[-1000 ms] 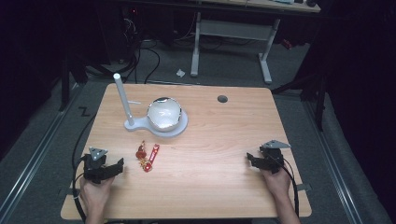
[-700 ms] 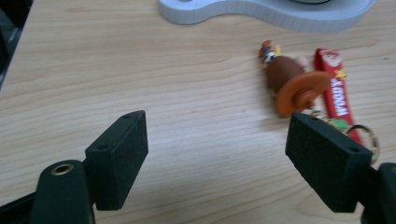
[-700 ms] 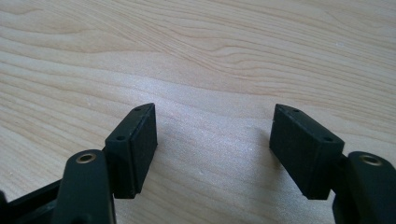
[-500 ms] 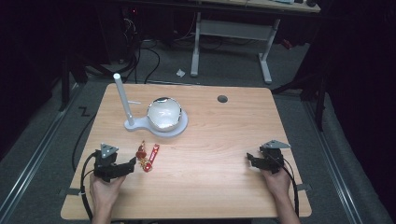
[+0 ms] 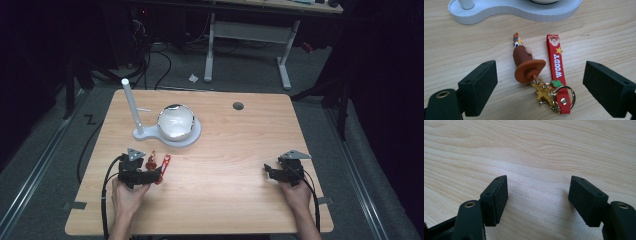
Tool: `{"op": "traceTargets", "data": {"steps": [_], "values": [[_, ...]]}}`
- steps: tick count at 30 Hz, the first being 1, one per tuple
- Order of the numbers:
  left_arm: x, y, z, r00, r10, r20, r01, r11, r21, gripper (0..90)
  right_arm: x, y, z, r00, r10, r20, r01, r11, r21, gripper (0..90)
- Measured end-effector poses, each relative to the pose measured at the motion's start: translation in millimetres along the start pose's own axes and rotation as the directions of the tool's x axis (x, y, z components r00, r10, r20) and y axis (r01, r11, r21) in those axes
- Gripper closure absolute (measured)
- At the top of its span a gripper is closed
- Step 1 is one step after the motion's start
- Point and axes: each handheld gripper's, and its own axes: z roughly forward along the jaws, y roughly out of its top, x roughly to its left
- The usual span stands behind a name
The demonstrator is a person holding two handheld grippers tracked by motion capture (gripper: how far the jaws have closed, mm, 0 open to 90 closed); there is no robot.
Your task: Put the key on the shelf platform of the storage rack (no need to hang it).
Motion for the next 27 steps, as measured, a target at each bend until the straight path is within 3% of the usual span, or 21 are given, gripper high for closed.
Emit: {"op": "traceTargets", "data": {"steps": [10,19,24,27], "values": [[-9.9,11.4,26.1,0.9996,0.015,-0.022,-0.015,0.9992,0.036,11.1,0.0,0.0,0.0,1.0000,0.000,0.000,0.000,1.0000,0.000,32.1],[-13.1,13.1,44.1,0.9968,0.043,-0.067,-0.037,0.9958,0.084,13.2,0.1,-0.1,-0.1,1.0000,0.002,0.000,-0.002,1.0000,0.001,32.1],[-12.8,12.2,49.5,0.9965,0.043,-0.072,-0.036,0.9950,0.093,16.8,0.1,-0.1,-0.1,1.0000,0.002,0.000,-0.002,1.0000,0.001,32.1],[-12.6,11.4,51.1,0.9966,0.043,-0.070,-0.037,0.9951,0.092,23.8,0.2,-0.1,-0.1,1.0000,0.002,0.000,-0.002,1.0000,0.000,32.1]]}}
